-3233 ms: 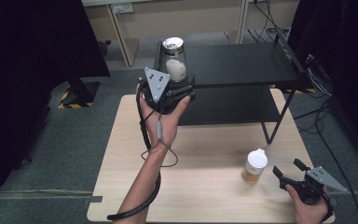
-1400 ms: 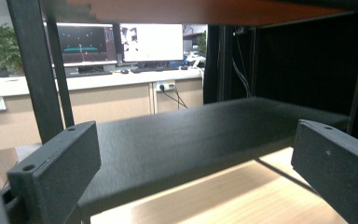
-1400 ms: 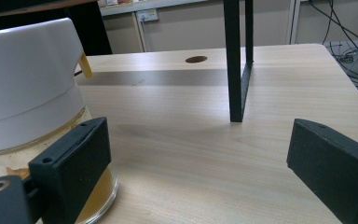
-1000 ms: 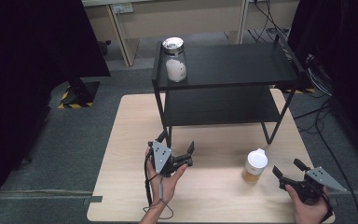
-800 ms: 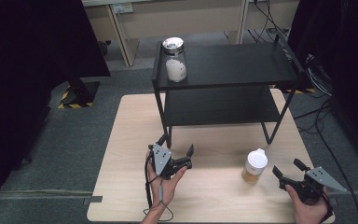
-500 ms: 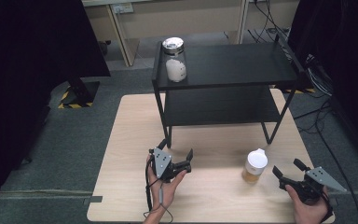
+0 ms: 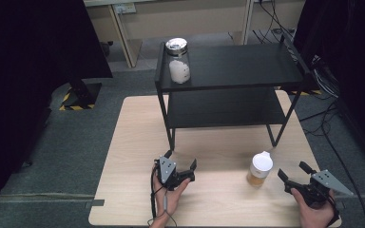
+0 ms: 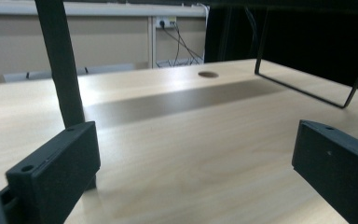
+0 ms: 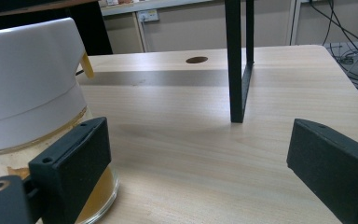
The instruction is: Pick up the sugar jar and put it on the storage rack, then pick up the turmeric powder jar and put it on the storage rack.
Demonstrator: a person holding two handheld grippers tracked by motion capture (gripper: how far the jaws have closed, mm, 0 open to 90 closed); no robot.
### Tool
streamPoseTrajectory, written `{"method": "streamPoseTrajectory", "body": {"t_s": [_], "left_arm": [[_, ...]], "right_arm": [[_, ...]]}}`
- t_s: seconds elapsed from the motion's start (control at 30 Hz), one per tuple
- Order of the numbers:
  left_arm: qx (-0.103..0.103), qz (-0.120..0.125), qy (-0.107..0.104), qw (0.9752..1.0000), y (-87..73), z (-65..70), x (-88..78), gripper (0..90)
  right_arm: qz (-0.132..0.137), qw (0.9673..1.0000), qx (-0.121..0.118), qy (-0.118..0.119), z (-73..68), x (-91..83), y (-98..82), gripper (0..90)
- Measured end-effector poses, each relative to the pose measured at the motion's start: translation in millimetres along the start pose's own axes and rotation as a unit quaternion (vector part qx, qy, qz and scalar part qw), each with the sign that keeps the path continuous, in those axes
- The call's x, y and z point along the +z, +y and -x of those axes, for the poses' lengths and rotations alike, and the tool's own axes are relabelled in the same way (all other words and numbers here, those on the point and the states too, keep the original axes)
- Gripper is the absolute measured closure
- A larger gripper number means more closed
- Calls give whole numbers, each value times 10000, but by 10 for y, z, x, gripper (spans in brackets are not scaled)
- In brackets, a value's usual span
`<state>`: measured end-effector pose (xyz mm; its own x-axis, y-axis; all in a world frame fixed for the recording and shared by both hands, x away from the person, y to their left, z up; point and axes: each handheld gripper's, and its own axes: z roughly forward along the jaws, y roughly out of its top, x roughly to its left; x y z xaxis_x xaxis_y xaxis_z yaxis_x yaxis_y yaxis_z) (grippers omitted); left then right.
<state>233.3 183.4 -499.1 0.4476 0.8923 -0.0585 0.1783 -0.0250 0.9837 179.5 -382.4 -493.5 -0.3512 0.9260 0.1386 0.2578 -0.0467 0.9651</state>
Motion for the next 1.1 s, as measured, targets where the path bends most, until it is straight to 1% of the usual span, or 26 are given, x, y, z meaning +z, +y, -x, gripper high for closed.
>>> {"method": "streamPoseTrajectory", "body": {"t_s": [0.27,0.53,0.8,1.1], "left_arm": [[-88,-184,-35,9998,-36,-24,18,3],[-131,-194,-57,9997,-32,-44,24,8],[-27,-167,-73,9998,-41,-30,17,10],[-15,-157,-87,9998,-44,-25,20,10]], "right_arm": [[8,10000,-12,3,-2,-2,-3,62],[4,10000,-23,17,1,-1,-2,62],[7,10000,-19,21,4,-2,-3,62],[14,10000,-16,43,12,-4,-6,60]]}}
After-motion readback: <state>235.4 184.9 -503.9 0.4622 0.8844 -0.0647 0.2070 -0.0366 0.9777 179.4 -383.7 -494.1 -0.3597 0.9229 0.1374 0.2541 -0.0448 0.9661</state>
